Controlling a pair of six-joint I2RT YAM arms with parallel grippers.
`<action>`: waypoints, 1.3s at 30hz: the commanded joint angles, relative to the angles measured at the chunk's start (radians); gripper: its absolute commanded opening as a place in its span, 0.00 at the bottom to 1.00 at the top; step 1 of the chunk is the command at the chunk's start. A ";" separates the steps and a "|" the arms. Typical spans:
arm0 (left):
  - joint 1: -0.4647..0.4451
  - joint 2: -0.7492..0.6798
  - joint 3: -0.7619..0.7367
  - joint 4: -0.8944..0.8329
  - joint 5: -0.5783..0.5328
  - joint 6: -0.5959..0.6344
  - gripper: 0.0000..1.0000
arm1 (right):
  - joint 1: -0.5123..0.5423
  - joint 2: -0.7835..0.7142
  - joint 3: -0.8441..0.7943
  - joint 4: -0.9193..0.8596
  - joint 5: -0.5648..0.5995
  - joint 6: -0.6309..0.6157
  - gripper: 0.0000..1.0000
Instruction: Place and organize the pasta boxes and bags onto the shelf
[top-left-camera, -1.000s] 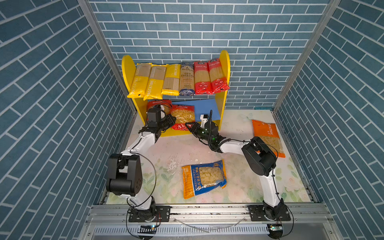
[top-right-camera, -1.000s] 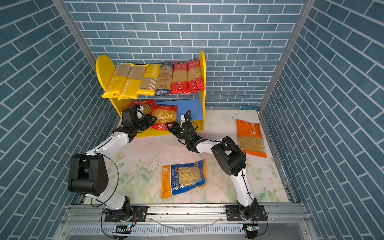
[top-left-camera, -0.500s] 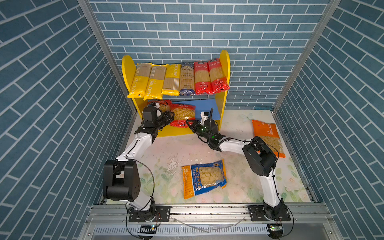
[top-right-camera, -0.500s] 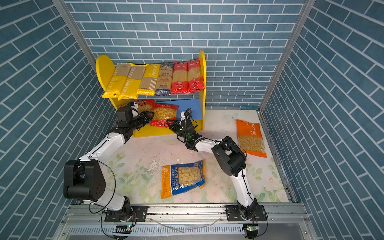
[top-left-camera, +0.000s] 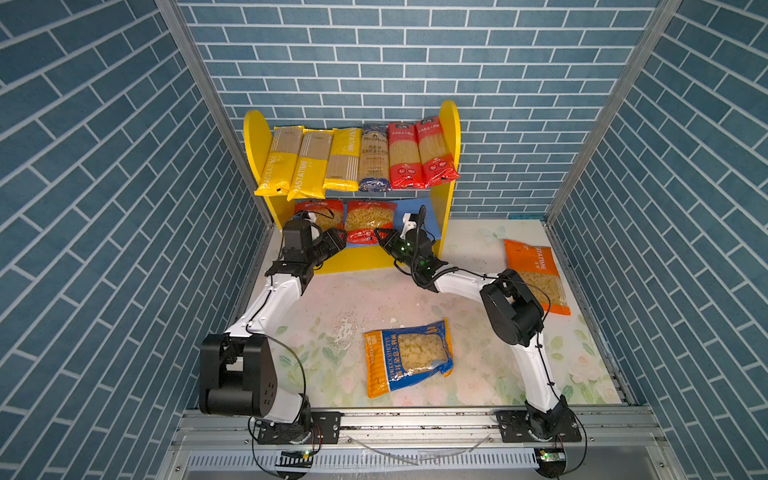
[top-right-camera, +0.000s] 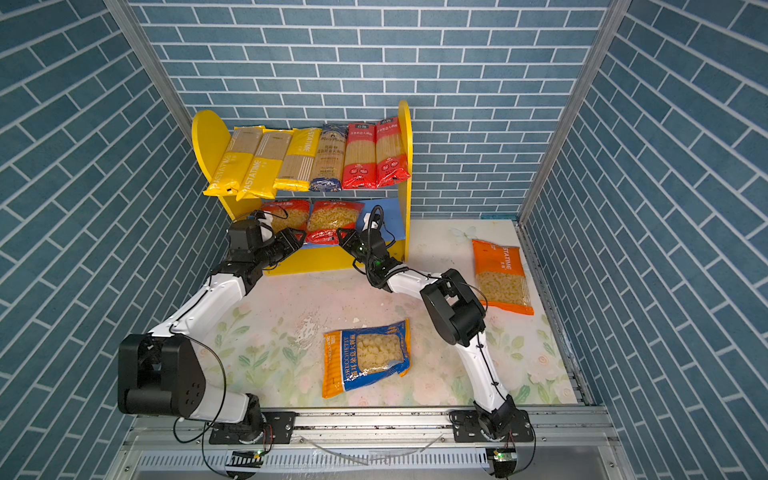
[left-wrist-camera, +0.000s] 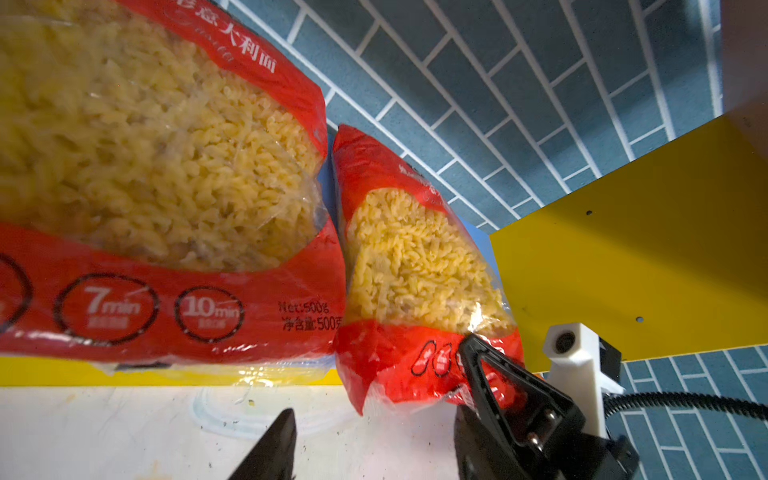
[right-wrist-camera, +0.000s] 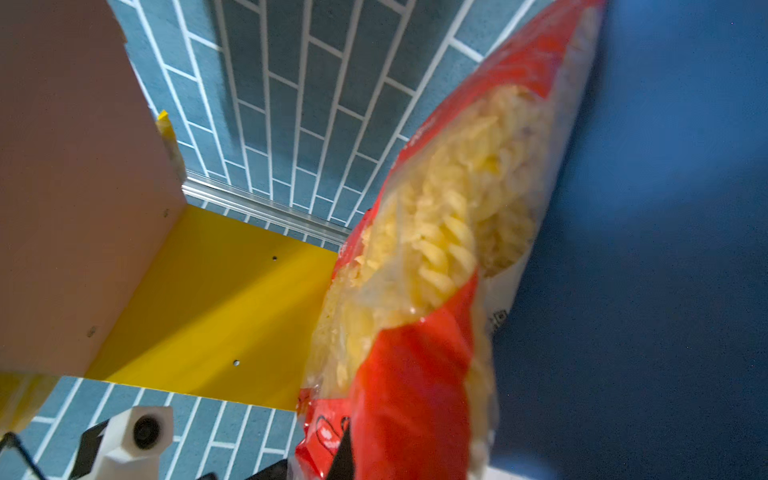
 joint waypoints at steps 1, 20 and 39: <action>0.005 -0.050 -0.037 0.004 0.000 -0.003 0.61 | -0.004 0.018 0.049 0.020 0.001 -0.014 0.18; 0.000 -0.206 -0.211 0.033 0.012 -0.054 0.62 | -0.038 -0.124 -0.042 -0.083 -0.149 0.016 0.33; -0.094 -0.350 -0.334 -0.020 -0.018 -0.067 0.62 | -0.102 -0.067 0.027 -0.190 -0.289 -0.067 0.43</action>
